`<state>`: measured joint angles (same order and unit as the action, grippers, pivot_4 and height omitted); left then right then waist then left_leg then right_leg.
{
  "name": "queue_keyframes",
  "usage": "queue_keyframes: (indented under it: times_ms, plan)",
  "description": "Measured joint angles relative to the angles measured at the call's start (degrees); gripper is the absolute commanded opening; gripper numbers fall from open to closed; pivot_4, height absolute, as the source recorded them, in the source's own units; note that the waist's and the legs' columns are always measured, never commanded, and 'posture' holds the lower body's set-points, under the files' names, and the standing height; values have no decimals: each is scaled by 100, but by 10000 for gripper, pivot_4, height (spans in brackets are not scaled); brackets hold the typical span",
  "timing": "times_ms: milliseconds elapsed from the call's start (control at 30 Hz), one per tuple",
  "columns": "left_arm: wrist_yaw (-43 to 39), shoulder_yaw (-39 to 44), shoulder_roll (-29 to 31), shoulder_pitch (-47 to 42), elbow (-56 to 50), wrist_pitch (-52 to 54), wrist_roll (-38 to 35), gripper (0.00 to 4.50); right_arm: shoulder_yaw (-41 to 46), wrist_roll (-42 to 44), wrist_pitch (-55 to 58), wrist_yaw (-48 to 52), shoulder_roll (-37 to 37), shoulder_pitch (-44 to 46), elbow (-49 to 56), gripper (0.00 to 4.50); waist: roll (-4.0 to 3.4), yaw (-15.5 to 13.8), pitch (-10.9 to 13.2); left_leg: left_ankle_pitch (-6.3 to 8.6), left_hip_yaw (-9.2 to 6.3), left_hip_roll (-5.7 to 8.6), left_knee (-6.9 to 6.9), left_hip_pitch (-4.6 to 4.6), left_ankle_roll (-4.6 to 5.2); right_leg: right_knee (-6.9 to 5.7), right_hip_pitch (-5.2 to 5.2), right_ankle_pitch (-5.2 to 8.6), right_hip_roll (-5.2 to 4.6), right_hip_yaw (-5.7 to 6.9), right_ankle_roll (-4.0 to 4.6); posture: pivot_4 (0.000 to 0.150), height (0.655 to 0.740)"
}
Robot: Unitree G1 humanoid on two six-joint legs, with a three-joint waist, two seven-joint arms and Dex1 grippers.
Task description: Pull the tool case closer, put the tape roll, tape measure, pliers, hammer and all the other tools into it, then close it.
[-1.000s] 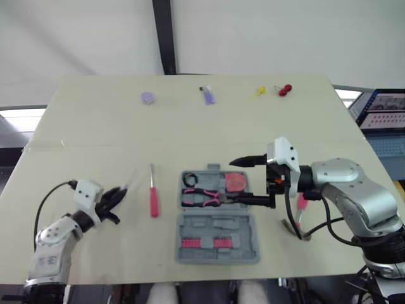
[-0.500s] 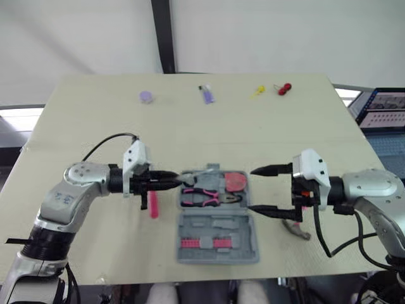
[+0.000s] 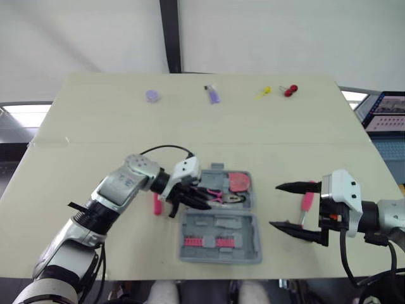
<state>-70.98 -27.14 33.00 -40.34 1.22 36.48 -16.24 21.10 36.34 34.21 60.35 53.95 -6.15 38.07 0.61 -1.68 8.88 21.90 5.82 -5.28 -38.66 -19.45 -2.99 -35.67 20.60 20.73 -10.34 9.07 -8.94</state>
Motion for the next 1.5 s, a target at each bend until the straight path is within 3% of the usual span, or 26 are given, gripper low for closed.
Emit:
queue_keyframes:
  times_ms: [333, 733, 1500]
  plan:
    - [292, -540, -279, -32, -90, 646, 513, 911, 54, 17, 58, -14, 110, -164, -44, 45000, 2, -34, 1, 3, -3, 0, -24, -7, 5, 0, -3, 0, -1, 0, 0, 1500, 7400]
    - [772, -558, -376, -109, -364, 1431, 722, 911, -1, -36, -36, -35, 111, -99, -55, 45000, 3, -106, 2, 4, -6, 0, -34, -11, 7, -3, -3, 0, -1, 0, 0, 1500, 7400]
    - [1023, -915, -311, -224, -606, 1770, 951, 911, -71, -98, -43, -193, 96, -109, -56, 45000, 3, -143, 2, 5, -12, 0, -41, -21, 10, -7, -2, 0, -1, 3, 0, 1500, 7400]
